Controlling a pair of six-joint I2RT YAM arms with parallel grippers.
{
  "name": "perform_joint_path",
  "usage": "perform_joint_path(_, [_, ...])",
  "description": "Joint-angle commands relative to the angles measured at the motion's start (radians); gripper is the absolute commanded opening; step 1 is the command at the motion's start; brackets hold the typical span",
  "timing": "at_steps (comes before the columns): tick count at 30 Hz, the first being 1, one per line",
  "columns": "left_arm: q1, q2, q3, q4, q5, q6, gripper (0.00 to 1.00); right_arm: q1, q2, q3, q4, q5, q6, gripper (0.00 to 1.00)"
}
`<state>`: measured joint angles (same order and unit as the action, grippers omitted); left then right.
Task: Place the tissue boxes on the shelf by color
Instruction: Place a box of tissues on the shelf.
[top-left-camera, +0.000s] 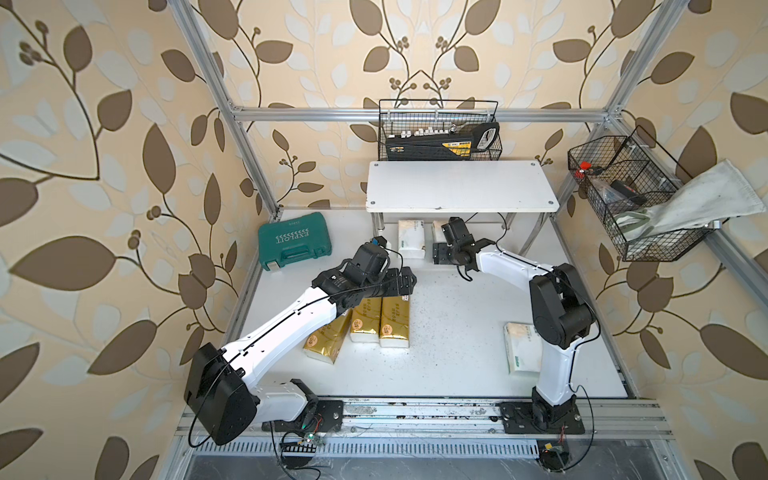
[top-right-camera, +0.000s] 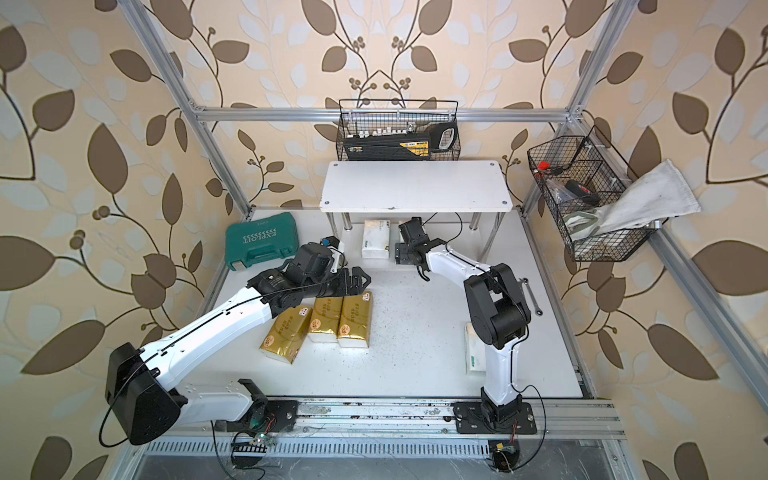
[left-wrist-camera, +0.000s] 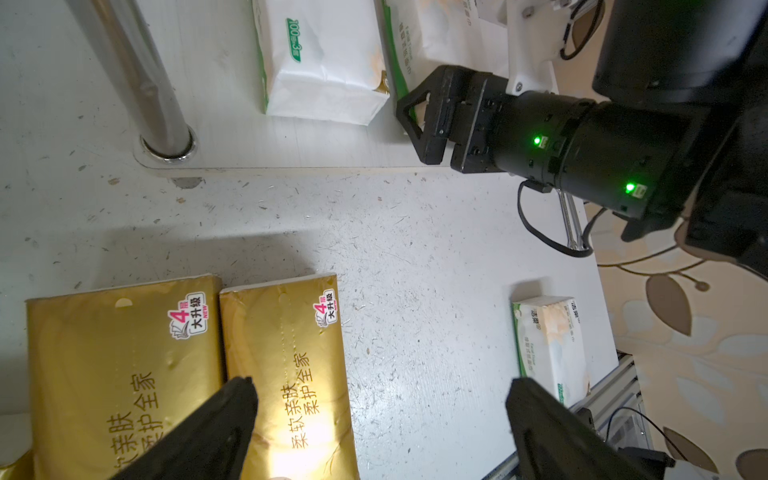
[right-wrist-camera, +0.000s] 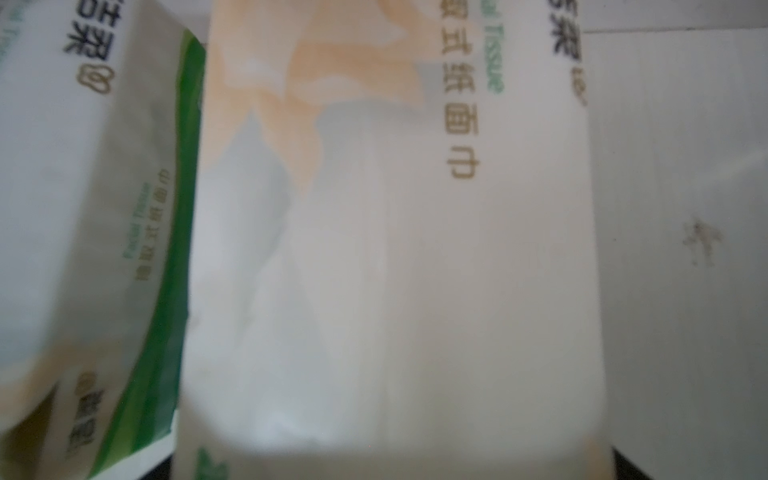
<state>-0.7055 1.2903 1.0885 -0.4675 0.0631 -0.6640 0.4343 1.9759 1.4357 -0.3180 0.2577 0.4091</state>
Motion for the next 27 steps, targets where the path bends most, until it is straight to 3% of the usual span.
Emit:
perform_joint_path(1, [0.011, 0.006, 0.021, 0.027, 0.019, -0.009, 0.99, -0.009, 0.039, 0.046, -0.027, 0.000, -0.018, 0.89])
perform_joint_path(8, [0.010, 0.007, 0.017, 0.032, 0.021, -0.011, 0.99, -0.013, 0.062, 0.070, -0.049, 0.012, -0.022, 0.99])
perform_joint_path(27, [0.011, 0.004, 0.011, 0.042, 0.028, -0.023, 0.99, -0.012, -0.037, -0.028, -0.014, 0.000, 0.030, 0.99])
